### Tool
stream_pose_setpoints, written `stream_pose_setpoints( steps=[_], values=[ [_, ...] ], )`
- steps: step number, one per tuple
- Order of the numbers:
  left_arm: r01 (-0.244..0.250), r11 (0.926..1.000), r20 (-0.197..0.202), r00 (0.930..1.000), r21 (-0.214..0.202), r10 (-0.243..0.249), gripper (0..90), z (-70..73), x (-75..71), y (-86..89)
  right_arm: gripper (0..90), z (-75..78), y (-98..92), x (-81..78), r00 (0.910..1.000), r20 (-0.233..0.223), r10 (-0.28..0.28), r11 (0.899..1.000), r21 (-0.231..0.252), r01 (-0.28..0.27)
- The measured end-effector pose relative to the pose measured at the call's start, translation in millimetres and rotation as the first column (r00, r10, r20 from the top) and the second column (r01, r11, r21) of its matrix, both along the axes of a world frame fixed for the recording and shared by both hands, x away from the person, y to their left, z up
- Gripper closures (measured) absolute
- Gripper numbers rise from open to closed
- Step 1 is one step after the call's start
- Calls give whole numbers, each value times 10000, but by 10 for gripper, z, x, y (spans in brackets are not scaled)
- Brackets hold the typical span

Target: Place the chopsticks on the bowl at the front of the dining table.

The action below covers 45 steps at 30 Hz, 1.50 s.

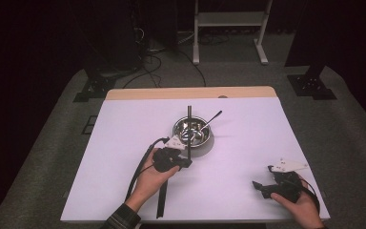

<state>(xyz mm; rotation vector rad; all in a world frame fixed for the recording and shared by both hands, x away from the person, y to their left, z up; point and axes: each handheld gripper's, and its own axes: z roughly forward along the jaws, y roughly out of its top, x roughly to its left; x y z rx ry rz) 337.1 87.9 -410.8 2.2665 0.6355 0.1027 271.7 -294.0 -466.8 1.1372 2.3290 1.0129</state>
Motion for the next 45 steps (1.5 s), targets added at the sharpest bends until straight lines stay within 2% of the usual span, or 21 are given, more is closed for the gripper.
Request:
stream_pose_setpoints(
  steps=[5, 15, 17, 19, 22, 26, 31, 33, 45],
  values=[
    [-11, 10000, 75, 10000, -73, 11, 783, 33, -40, 36, 120, 0, 0, -1, 10000, 6, 1, 10000, -5, -1],
    [-177, 9996, 43, 9998, -240, 178, 392, 54, -97, 192, 120, -1, 0, -2, 10000, 21, 7, 10000, -6, -7],
    [-217, 9995, 96, 9997, -217, 219, 309, 66, -105, 220, 120, -1, -1, -1, 10000, 22, 12, 10000, -6, -12],
    [-452, 9989, 310, 9985, -125, 456, 226, 68, -119, 244, 120, -1, -1, -2, 10000, 34, 11, 10000, -4, -11],
    [-661, 9978, 298, 9974, 55, 659, 105, 66, -115, 261, 120, -1, -1, -3, 10000, 39, 12, 10000, -7, -12],
    [-1102, 9939, 315, 9934, -3, 1101, 87, 66, -103, 319, 120, -2, -2, -2, 10000, 47, 10, 10000, 1, -10],
    [-1274, 9918, 422, 9909, -131, 1279, 87, 80, -106, 380, 120, -2, -2, -1, 10000, 48, 14, 10000, 0, -14],
    [-1420, 9897, 565, 9881, -199, 1429, 87, 94, -115, 440, 120, -1, -1, -2, 10000, 45, 11, 10000, -6, -11],
    [-1851, 9815, 739, 9793, -484, 1883, 87, 114, -132, 713, 120, -1, -1, -2, 10000, 33, 12, 10000, -7, -12]
  ],
)
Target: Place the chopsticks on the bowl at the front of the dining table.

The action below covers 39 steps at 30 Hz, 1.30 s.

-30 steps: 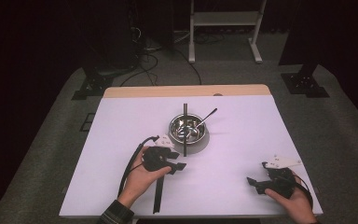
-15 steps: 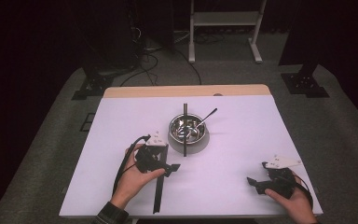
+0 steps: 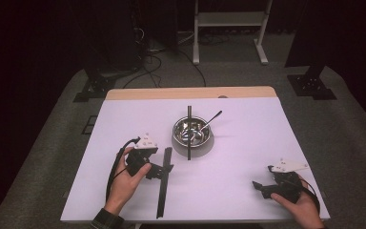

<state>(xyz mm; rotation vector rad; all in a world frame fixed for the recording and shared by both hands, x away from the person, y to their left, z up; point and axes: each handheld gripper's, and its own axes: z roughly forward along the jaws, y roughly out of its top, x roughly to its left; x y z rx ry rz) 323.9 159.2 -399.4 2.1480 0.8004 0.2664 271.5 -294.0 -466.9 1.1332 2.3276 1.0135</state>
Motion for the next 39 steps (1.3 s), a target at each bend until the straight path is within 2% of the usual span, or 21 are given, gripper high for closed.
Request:
stream_pose_setpoints(
  steps=[23, 39],
  values=[
    [-891, 9959, -65, 9960, 132, 891, 87, -73, -98, 448, 120, 0, 1, 4, 10000, -37, -9, 10000, 12, 9],
    [-1580, 9859, -150, 9872, 544, 1590, 87, -206, -233, 732, 119, 1, 1, 4, 10000, -56, -11, 10000, 11, 11]
  ],
)
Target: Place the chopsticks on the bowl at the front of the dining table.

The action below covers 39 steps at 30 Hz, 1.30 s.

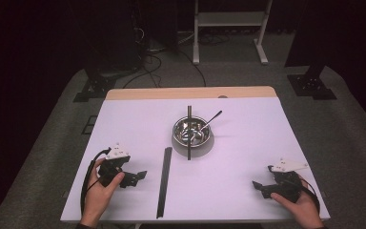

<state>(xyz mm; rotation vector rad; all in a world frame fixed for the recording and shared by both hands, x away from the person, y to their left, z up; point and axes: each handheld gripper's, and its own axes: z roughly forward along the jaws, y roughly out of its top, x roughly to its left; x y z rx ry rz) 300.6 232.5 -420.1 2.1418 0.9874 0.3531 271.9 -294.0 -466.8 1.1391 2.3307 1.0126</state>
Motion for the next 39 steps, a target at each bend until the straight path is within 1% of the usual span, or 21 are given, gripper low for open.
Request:
stream_pose_setpoints(
  steps=[5, 6, 9, 14, 20, 21, 24, 26, 30, 31, 33, 39],
  values=[
    [-116, 9999, 2, 9999, 98, 116, 87, -37, -27, 44, 119, 0, 0, 1, 10000, 3, 0, 10000, 1, 0],
    [-163, 9997, -68, 9998, 175, 164, 87, -60, -38, 64, 119, 1, 0, 0, 10000, -5, -1, 10000, 2, 1],
    [-222, 9995, -91, 9997, 246, 224, 87, -87, -48, 80, 119, 0, 0, 0, 10000, -3, 1, 10000, 0, -1],
    [-386, 9980, -203, 9990, 494, 397, 87, -147, -72, 151, 119, 1, 0, 0, 10000, -8, -5, 10000, 2, 5],
    [-501, 9972, -318, 9981, 551, 519, 87, -194, -105, 219, 119, 0, 1, 0, 10000, -5, -4, 10000, 3, 4],
    [-554, 9961, -298, 9979, 680, 576, 87, -213, -117, 249, 119, 0, 1, 0, 10000, -7, -7, 10000, 5, 7],
    [-671, 9952, -341, 9970, 705, 697, 87, -244, -138, 296, 119, 0, 1, 1, 10000, -7, -4, 10000, 3, 4],
    [-694, 9949, -355, 9968, 738, 721, 87, -250, -144, 307, 119, 1, 1, 1, 10000, -7, -4, 10000, 3, 4],
    [-747, 9941, -448, 9959, 782, 783, 87, -307, -183, 364, 119, 0, 0, 2, 10000, -9, -4, 10000, 5, 4],
    [-717, 9943, -379, 9965, 784, 748, 87, -314, -190, 375, 119, 1, 0, 2, 10000, -12, -3, 10000, 3, 3],
    [-736, 9945, -381, 9963, 745, 766, 87, -315, -200, 380, 119, 0, 0, 2, 10000, -10, -4, 10000, 5, 4],
    [-747, 9945, -221, 9968, 731, 765, 87, -332, -226, 396, 119, 0, 0, 2, 10000, -12, -6, 10000, 5, 6]
  ],
)
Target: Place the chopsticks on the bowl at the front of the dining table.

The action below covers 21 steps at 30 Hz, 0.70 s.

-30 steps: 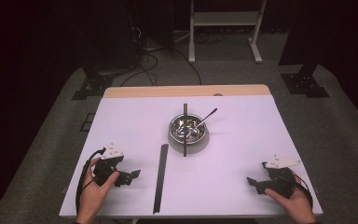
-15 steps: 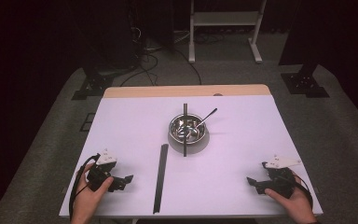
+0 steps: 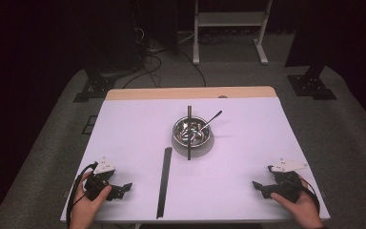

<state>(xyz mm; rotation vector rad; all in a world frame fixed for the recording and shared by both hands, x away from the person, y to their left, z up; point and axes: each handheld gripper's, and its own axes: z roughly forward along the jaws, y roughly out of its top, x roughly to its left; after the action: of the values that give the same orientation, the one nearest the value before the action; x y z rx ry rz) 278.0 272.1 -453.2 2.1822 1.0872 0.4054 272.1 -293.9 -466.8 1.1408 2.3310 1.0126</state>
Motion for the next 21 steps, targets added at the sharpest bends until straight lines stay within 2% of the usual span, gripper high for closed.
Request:
stream_pose_setpoints(
  steps=[6, 10, 14, 21],
  values=[
    [-2, 9998, 190, 9998, 215, -2, 87, -18, -23, -21, 119, 0, 0, 0, 10000, 3, 1, 10000, -1, -1],
    [4, 9999, 370, 9993, 112, -8, 83, -39, -37, -9, 119, 0, 0, 0, 10000, 1, -1, 10000, 0, 1],
    [-52, 9999, 719, 9974, -137, 62, 83, -77, -74, 10, 118, -1, 0, 0, 10000, 1, 0, 10000, -1, 0],
    [-54, 9999, 742, 9972, -123, 63, 83, -81, -77, 10, 119, 0, 1, -2, 10000, 10, -9, 10000, -7, 9]
  ],
)
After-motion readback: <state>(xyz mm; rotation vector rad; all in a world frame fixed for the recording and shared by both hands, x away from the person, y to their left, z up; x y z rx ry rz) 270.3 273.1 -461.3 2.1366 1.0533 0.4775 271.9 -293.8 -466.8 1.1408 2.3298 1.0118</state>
